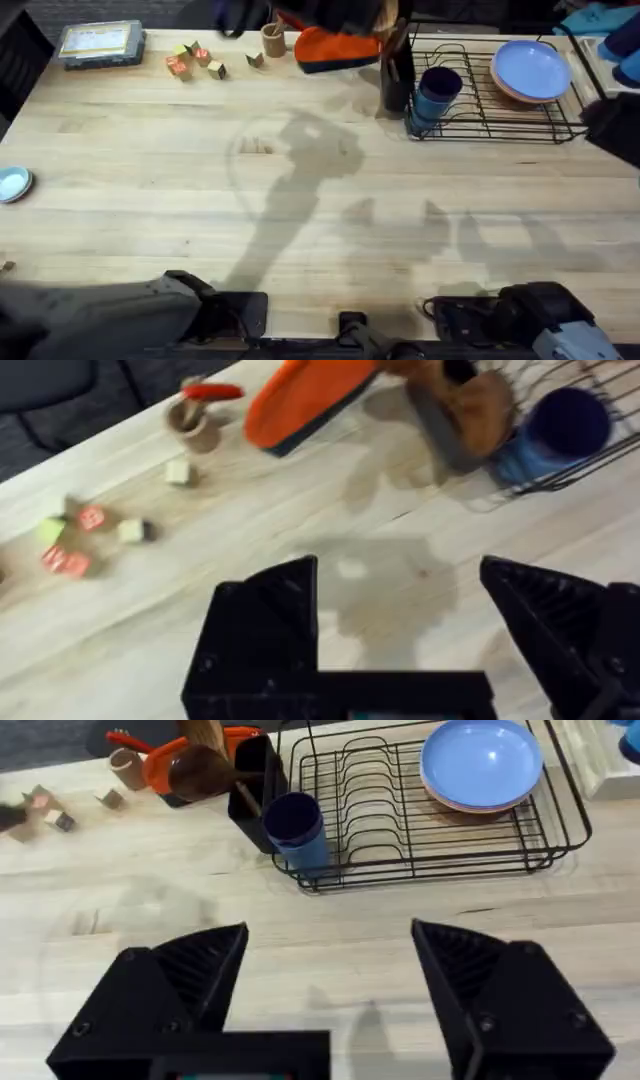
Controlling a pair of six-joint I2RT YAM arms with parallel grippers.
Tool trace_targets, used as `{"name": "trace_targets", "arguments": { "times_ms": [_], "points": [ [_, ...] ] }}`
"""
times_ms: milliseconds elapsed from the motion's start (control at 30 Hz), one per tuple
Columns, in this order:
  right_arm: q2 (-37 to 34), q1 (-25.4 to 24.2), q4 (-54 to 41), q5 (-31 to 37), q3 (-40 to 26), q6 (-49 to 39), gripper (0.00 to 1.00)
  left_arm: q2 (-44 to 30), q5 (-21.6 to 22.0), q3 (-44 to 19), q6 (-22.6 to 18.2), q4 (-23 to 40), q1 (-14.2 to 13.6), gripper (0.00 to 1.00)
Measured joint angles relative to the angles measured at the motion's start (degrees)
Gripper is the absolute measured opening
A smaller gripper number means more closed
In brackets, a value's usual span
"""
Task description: Pick up the cup on the table and put them onto the rack.
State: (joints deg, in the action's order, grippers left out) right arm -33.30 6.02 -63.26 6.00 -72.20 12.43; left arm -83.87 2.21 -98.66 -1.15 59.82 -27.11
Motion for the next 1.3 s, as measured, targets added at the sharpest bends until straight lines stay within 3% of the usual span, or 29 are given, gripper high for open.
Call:
{"name": "trace_targets", "arguments": {
  "times_ms": [233, 367, 567, 633, 667, 833, 1167, 1300],
  "points": [
    [0.00, 0.00, 0.00, 0.00, 0.00, 0.00, 0.998, 12.91, 4.00, 12.86, 0.00, -1.97, 2.85, 0.995],
    [-0.02, 0.00, 0.31, 0.00, 0.00, 0.00, 0.998, 20.54, 5.34, 17.15, -0.02, -0.51, 3.67, 0.995],
    [0.00, 0.00, 5.55, 0.00, 0.00, 0.00, 0.998, 31.42, 9.58, 19.36, 1.12, 10.15, 4.83, 0.999],
    [0.00, 0.00, 7.19, 0.00, 0.00, 0.00, 0.998, 32.95, 9.83, 19.44, 1.84, 12.67, 5.83, 0.999],
    [-0.07, 0.00, 8.67, -0.26, 0.00, 0.00, 0.998, 34.76, 10.11, 19.44, 3.70, 15.67, 7.72, 0.999],
    [-2.85, 0.00, 10.54, -4.52, -0.09, 0.00, 0.998, 35.34, 10.31, 19.46, 5.30, 17.60, 9.51, 0.999],
    [-16.25, 0.00, 10.49, -13.92, -0.11, 0.64, 0.998, 35.34, 9.99, 19.51, 8.71, 17.54, 9.59, 0.999],
    [-16.60, 0.02, 9.74, -14.48, -0.11, 0.84, 0.998, 35.34, 9.98, 19.55, 9.03, 17.54, 9.59, 0.999]
  ]
}}
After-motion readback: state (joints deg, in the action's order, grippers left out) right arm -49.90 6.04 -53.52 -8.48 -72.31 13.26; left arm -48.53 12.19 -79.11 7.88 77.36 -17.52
